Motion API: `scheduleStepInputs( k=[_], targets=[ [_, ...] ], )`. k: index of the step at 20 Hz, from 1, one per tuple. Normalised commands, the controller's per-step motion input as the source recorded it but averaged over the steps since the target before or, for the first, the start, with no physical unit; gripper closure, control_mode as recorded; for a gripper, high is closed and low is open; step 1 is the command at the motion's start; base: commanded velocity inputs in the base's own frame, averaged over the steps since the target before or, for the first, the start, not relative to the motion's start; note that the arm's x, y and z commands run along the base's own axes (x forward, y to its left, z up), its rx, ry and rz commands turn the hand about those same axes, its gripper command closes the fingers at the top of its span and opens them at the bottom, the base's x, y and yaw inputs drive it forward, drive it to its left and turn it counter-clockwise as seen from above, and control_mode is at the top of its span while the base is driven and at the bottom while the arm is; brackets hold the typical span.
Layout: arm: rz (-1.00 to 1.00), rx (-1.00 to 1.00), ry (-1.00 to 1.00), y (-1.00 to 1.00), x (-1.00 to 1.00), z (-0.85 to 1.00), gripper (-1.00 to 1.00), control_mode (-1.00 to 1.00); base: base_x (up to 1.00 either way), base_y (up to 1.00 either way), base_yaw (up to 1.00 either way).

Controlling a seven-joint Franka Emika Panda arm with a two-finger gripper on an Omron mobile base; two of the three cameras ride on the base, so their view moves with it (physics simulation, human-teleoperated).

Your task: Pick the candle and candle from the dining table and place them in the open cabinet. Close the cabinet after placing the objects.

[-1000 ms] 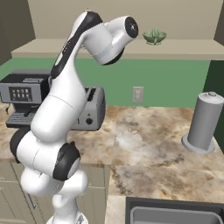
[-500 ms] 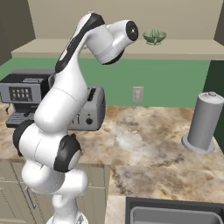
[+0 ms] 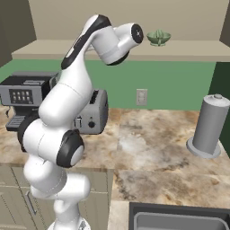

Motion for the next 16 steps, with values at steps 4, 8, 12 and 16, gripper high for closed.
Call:
scheduleStepInputs(
  k=[4,8,12,16],
  targets=[
    [0.0,0.0,-0.06,0.0,0.15,-0.18,1.0,-1.0,0.0,0.0,0.0],
    [0.0,0.0,-0.05,0.0,0.18,-0.15,1.0,-1.0,0.0,0.0,0.0],
    [0.0,0.0,-0.02,0.0,0.23,-0.16,1.0,-1.0,0.0,0.0,0.0],
    [0.0,0.0,0.0,0.0,0.33,-0.08,1.0,-1.0,0.0,0.0,0.0]
  ],
)
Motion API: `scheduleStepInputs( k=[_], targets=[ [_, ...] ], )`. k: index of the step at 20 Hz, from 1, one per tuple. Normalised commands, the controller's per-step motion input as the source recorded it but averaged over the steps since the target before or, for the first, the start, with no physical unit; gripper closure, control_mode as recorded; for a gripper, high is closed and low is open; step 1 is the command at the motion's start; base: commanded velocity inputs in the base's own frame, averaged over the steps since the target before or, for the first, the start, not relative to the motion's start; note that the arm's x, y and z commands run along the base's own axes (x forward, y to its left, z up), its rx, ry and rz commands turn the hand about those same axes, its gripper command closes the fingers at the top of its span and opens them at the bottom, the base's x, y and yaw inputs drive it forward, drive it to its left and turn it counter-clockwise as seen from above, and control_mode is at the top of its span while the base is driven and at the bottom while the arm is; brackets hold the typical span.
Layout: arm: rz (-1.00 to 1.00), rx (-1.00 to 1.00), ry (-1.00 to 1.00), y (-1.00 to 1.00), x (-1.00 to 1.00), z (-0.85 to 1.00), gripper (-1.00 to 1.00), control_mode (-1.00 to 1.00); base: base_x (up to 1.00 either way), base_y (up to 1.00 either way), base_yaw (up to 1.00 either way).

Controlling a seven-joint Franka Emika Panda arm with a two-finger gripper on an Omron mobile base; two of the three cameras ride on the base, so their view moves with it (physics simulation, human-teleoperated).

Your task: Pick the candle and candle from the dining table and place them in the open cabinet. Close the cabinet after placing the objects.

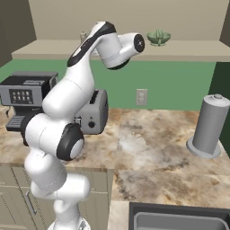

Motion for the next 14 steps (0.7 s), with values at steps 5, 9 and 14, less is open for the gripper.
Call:
scheduleStepInputs(
  k=[5,9,14],
  targets=[
    [0.0,0.0,0.0,0.0,0.38,-0.03,1.0,-1.0,0.0,0.0,0.0],
    [0.0,0.0,0.0,0.0,0.4,-0.03,1.0,-1.0,0.0,0.0,0.0],
    [0.0,0.0,0.01,0.0,0.39,-0.09,1.0,-1.0,0.0,0.0,0.0]
  ],
)
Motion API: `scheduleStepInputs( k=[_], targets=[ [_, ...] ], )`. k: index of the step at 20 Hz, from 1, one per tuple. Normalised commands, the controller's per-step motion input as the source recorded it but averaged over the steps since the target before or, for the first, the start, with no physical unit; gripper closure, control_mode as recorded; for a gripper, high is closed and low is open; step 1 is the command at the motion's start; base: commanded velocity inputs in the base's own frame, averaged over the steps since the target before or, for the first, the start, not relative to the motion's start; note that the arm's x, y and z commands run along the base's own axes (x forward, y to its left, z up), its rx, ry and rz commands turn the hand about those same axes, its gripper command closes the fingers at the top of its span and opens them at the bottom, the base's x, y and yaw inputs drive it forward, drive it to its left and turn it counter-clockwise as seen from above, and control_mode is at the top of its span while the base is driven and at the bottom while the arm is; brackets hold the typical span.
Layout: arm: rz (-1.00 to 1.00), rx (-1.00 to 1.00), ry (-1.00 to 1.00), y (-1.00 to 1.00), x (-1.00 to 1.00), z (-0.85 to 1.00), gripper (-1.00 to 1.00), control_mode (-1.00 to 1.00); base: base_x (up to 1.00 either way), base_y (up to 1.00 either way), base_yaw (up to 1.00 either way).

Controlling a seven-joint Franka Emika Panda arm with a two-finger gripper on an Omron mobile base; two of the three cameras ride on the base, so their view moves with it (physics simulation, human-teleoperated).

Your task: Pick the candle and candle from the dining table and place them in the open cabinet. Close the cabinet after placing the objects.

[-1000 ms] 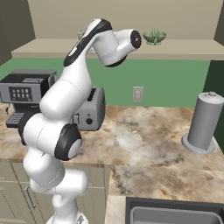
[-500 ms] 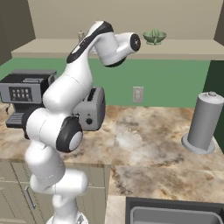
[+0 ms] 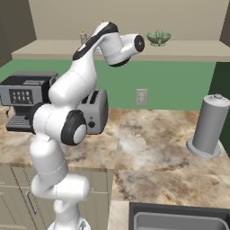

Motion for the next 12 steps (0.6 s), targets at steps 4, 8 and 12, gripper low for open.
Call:
scheduleStepInputs(
  k=[4,8,12],
  targets=[
    [0.0,0.0,0.02,0.0,0.4,-0.11,1.0,-1.0,0.0,0.0,0.0],
    [0.0,0.0,0.03,0.0,0.43,-0.1,1.0,-1.0,0.0,0.0,0.0],
    [0.0,0.0,0.03,0.0,0.41,-0.12,1.0,-1.0,0.0,0.0,0.0]
  ],
)
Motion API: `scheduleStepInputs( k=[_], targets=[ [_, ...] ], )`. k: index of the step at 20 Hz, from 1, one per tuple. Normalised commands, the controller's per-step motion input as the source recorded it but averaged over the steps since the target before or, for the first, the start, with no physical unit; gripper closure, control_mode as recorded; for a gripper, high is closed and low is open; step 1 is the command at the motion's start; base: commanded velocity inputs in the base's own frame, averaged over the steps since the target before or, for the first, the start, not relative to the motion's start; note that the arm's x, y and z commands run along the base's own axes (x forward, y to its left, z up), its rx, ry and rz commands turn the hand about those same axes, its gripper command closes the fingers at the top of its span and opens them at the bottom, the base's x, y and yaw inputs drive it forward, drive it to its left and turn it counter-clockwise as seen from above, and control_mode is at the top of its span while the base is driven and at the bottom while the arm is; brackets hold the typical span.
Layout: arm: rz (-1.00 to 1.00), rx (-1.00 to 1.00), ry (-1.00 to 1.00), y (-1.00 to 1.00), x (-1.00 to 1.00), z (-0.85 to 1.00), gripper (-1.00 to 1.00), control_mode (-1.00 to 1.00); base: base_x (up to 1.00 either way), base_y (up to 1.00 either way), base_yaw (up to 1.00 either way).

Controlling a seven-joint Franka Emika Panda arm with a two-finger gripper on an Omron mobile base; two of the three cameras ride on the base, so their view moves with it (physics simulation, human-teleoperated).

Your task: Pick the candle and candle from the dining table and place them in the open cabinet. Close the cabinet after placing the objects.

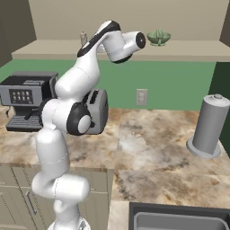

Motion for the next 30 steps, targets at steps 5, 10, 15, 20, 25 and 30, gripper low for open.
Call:
scheduleStepInputs(
  k=[5,10,15,20,25,30],
  targets=[
    [0.0,0.0,0.0,0.0,0.41,-0.24,1.0,-1.0,0.0,0.0,0.0],
    [0.0,0.0,0.0,0.0,0.16,-0.25,1.0,-1.0,0.0,0.0,0.0],
    [0.01,0.0,0.0,0.0,0.13,-0.16,-1.0,-1.0,0.0,0.0,0.0],
    [0.0,0.0,0.0,0.0,0.0,0.0,-1.0,-1.0,0.0,0.0,0.0],
    [0.03,0.01,0.0,-0.04,0.0,0.0,-1.0,-1.0,0.0,0.0,0.0],
    [0.06,0.03,0.0,-0.15,-0.01,0.0,-1.0,-1.0,0.0,0.0,0.0]
  ],
)
